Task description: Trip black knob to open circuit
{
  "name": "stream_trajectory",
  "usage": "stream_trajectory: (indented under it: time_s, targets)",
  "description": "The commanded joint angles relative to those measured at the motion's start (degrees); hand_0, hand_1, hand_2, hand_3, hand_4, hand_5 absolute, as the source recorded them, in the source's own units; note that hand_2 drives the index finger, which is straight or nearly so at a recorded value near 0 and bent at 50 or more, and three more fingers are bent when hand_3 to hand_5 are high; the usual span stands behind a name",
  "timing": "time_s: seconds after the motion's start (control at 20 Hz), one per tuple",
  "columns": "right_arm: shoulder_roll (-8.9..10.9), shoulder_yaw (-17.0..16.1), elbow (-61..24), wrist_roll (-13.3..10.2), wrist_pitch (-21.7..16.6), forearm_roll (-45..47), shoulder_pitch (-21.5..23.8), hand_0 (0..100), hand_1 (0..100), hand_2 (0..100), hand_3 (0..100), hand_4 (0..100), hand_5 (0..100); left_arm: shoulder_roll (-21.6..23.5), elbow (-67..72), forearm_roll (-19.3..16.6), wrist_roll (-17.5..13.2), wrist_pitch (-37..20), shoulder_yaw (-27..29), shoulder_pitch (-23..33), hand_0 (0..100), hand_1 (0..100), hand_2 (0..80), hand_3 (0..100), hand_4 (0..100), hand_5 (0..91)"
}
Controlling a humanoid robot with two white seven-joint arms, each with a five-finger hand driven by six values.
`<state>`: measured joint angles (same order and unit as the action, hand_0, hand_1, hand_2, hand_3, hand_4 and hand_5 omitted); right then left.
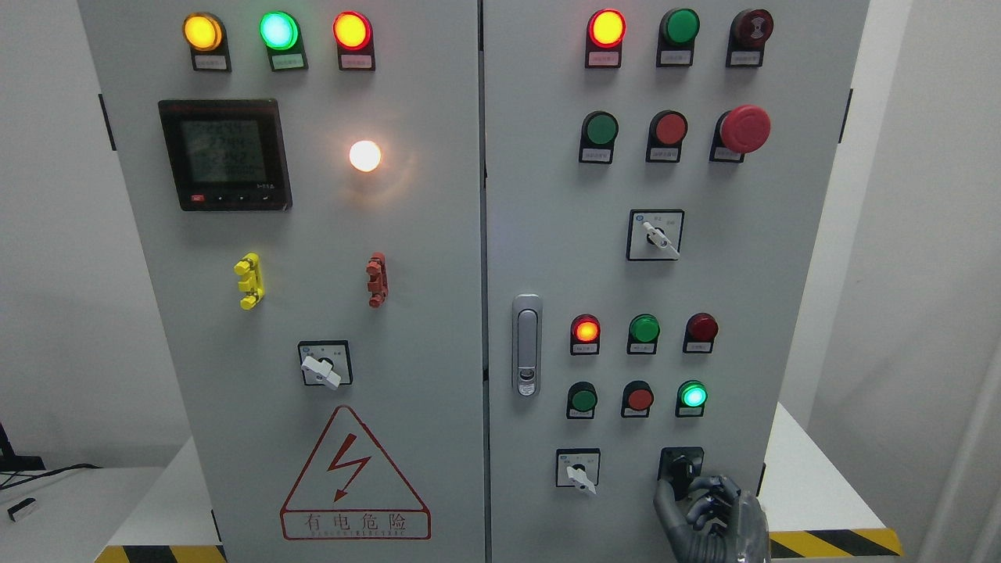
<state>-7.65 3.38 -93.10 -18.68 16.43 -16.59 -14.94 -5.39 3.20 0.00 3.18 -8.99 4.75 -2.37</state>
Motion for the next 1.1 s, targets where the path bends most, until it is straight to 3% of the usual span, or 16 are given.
stream_trajectory:
  time_s: [0.0, 1.05]
  targets:
    - [0.00, -0.2, 0.0, 0.1, -0.4, -1.4, 0.0, 28, 74, 54, 87, 88, 99, -0.1, 0.0, -1.8, 0.0, 0.0, 0.0, 0.0, 12, 39, 0.0, 0, 0, 0.0]
    - [0.09, -0.3, 0.0, 0.0, -0.4, -1.8, 0.0, 26, 75, 53, 86, 88, 98, -0.1, 0.0, -1.8, 0.0, 0.0, 0.0, 0.0, 12, 39, 0.0, 0, 0, 0.0]
